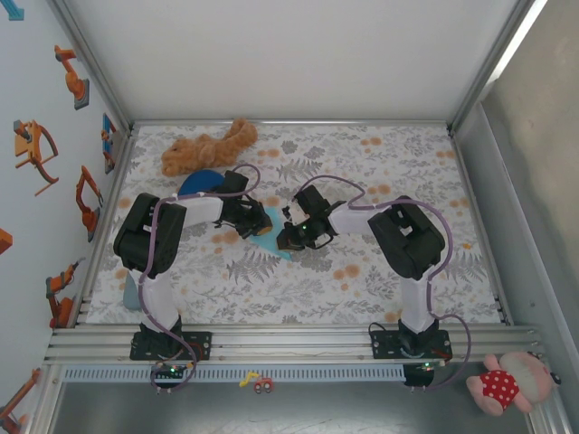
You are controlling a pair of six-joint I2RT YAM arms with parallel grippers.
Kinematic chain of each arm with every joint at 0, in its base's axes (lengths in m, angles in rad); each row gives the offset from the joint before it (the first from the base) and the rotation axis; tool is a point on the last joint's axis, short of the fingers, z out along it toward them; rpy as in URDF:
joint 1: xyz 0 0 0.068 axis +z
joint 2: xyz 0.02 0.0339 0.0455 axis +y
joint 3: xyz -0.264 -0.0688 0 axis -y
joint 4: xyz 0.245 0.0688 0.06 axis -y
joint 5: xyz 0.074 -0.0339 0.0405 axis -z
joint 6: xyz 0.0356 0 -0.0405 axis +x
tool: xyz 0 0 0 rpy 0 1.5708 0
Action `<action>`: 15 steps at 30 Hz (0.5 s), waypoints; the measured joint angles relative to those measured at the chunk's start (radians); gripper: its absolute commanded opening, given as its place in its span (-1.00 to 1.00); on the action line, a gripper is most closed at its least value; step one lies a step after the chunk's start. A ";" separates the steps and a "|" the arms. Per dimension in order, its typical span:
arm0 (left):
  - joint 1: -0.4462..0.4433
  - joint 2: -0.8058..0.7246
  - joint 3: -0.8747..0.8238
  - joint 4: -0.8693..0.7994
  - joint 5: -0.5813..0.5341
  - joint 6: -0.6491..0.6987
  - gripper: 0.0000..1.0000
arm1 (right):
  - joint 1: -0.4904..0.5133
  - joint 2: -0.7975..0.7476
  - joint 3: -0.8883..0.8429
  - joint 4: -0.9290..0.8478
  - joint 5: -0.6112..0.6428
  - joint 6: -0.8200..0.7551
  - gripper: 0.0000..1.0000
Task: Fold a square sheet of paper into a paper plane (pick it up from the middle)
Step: Fourth fold the wing at the center of the table.
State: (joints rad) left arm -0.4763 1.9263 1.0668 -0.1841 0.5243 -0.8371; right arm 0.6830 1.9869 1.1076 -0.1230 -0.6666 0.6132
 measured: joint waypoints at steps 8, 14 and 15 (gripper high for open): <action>0.000 0.000 0.000 0.000 0.001 0.000 -0.80 | 0.000 -0.036 -0.045 -0.001 -0.011 -0.004 -0.81; 0.000 0.000 0.000 0.000 0.002 0.000 -0.80 | 0.000 -0.059 -0.064 -0.013 -0.019 -0.004 -0.80; 0.000 0.000 0.000 0.000 0.002 0.000 -0.80 | 0.000 -0.060 -0.065 -0.015 -0.019 -0.004 -0.81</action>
State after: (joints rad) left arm -0.4759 1.9266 1.0668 -0.1841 0.5266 -0.8371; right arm 0.6830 1.9270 1.0428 -0.1383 -0.6861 0.6094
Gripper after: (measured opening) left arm 0.102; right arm 0.097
